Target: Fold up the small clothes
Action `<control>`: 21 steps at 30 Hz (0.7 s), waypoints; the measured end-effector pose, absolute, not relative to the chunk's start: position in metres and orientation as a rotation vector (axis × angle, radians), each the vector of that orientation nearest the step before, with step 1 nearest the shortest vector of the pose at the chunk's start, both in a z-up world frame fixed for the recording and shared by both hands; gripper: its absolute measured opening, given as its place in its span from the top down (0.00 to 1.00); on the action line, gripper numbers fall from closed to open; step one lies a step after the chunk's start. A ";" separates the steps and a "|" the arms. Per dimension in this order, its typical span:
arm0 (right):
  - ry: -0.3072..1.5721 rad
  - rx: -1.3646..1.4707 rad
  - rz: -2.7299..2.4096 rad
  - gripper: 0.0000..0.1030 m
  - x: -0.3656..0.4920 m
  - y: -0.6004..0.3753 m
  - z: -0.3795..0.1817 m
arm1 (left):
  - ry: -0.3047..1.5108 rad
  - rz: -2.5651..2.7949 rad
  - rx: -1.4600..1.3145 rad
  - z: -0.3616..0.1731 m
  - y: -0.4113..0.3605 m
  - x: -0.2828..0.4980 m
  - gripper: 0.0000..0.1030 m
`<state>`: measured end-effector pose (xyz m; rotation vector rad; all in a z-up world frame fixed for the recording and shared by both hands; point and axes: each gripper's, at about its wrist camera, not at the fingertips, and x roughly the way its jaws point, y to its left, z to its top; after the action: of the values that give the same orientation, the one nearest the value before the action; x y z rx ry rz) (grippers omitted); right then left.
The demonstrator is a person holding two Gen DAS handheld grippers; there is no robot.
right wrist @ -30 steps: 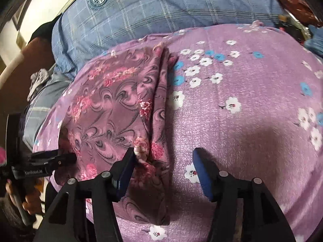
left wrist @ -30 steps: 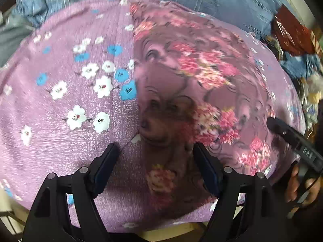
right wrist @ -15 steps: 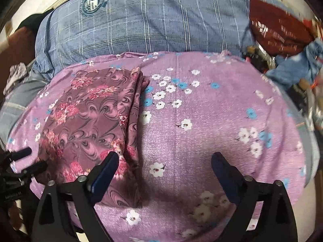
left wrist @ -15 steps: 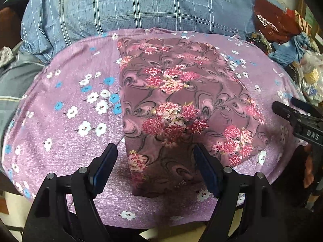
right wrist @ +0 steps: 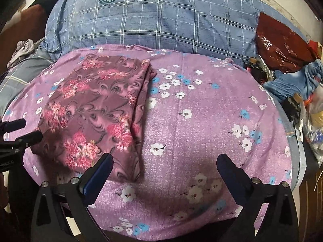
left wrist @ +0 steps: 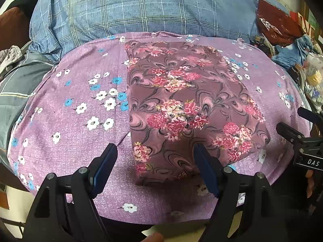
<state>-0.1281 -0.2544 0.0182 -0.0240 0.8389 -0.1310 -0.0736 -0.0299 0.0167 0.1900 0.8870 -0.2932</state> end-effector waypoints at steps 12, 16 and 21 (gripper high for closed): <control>0.849 0.001 -0.092 0.00 -0.131 -0.253 0.018 | 0.880 -0.308 0.194 0.021 -0.037 -0.083 0.24; 0.854 0.015 -0.084 0.00 -0.130 -0.256 0.018 | 0.889 -0.320 0.207 0.019 -0.040 -0.084 0.24; 0.867 0.036 -0.085 0.00 -0.129 -0.259 0.016 | 0.886 -0.320 0.217 0.019 -0.044 -0.088 0.24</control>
<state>-0.1294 -0.2589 0.0163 0.0361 0.8666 -0.0855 -0.0875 -0.0440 0.0192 0.2171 0.8856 -0.3201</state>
